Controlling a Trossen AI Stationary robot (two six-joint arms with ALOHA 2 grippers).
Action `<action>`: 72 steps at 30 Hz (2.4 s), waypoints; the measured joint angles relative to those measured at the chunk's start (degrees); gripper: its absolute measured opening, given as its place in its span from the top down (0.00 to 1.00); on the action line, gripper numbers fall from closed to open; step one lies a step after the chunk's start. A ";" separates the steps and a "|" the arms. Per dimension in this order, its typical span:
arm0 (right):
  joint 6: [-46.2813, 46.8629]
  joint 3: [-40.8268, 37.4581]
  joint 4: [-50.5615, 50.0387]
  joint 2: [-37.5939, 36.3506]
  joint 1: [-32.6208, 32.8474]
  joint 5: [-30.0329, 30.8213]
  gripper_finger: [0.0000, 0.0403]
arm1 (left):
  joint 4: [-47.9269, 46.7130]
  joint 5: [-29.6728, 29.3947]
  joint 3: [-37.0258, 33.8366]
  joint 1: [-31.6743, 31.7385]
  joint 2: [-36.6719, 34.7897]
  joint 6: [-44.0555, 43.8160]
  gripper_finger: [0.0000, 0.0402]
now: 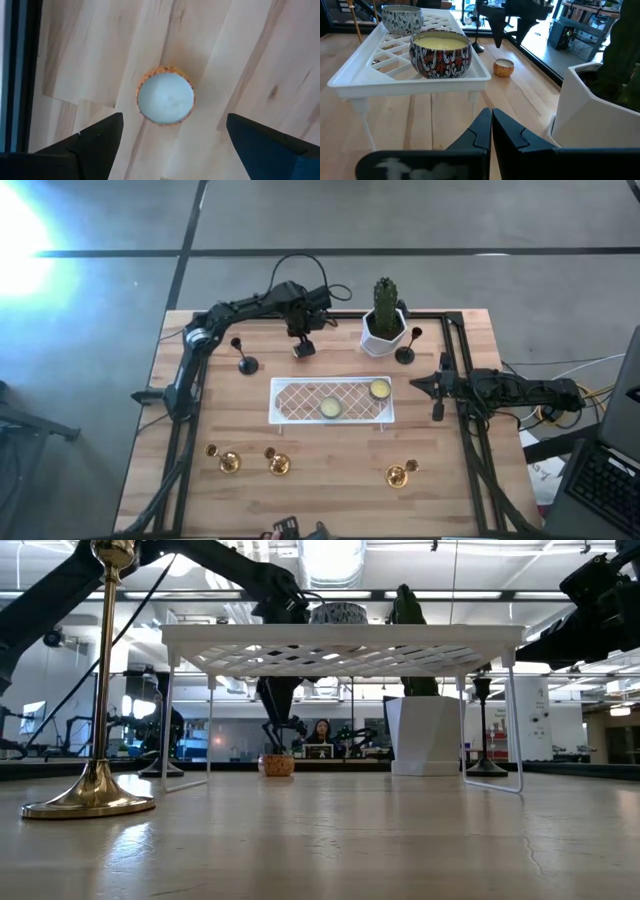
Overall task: Pick & Place candle stick holders
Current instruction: Put the orange scented candle on the shelf
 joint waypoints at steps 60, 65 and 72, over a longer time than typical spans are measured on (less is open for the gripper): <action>0.00 0.00 0.01 0.00 0.02 -0.09 0.98 | 20.41 0.09 -18.33 -0.92 -0.07 -2.36 0.12; 0.00 0.00 -0.01 -0.02 0.00 -0.09 0.98 | 22.30 -0.07 -20.52 -0.92 -0.10 -1.67 0.15; 0.00 0.00 -0.01 -0.01 0.00 -0.07 0.98 | 24.57 -0.13 -21.94 -0.92 -0.36 -1.18 0.15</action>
